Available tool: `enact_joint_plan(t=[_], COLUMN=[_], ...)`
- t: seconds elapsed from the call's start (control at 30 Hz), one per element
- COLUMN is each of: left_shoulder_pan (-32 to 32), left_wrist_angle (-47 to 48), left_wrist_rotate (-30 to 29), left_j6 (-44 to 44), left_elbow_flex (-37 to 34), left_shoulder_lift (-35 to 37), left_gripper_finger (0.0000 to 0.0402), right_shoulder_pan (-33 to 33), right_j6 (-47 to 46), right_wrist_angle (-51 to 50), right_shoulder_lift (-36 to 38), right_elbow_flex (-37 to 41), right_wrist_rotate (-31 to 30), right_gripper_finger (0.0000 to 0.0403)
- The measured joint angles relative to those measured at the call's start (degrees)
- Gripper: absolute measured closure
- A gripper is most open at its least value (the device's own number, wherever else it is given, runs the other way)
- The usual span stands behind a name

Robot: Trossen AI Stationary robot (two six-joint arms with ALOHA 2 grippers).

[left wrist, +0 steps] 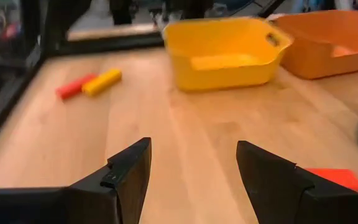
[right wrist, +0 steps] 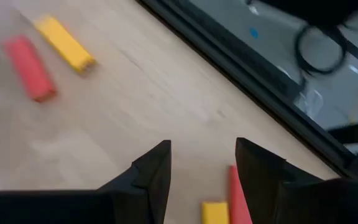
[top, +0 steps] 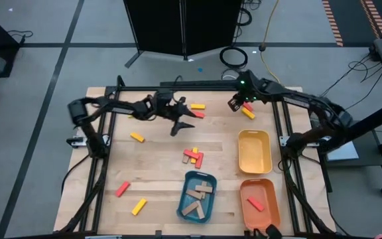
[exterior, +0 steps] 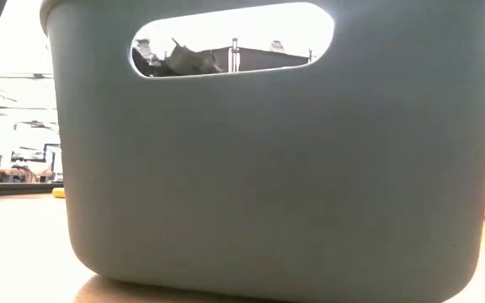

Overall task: Sort blocks
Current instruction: Put the orange block into the orange bin

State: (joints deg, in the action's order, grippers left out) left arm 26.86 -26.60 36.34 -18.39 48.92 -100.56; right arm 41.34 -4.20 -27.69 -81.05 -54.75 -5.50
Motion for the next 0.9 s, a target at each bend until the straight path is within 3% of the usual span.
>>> enact_joint_plan(t=[0.1,0.2,0.3,0.4,0.57,0.63,0.9], left_shoulder_pan=[-0.1,-2.43,-5.06,-6.52,-6.79,-6.65,-3.3], left_wrist_angle=[0.9,7.53,16.35,19.33,27.6,32.21,45.18], left_wrist_rotate=[-0.07,-1.23,-9.76,-17.48,-16.21,-15.58,-18.61], left_j6=[4.87,5.59,2.71,1.91,7.2,7.21,2.62], left_elbow_flex=[4.18,10.16,15.53,20.09,27.36,28.63,28.97], left_shoulder_lift=[-5.4,-8.66,-10.87,-11.42,-11.31,-11.34,-12.43], left_gripper_finger=[0.0169,0.0169,0.0169,0.0169,0.0169,0.0169,0.0169], right_shoulder_pan=[-0.02,-0.04,-0.04,-0.58,-3.33,-4.16,-4.33], right_j6=[0.79,2.95,3.09,0.34,-4.4,-4.57,-6.42], right_wrist_angle=[3.34,4.61,6.11,10.21,23.21,27.22,28.78], right_shoulder_lift=[6.03,13.14,20.43,27.35,36.33,38.58,40.56], right_elbow_flex=[4.57,9.68,14.83,20.65,31.44,34.67,36.84], right_wrist_rotate=[3.95,7.38,10.26,14.9,23.41,24.12,25.57], right_gripper_finger=[0.0259,0.0259,0.0259,0.0259,0.0259,0.0259,0.0259])
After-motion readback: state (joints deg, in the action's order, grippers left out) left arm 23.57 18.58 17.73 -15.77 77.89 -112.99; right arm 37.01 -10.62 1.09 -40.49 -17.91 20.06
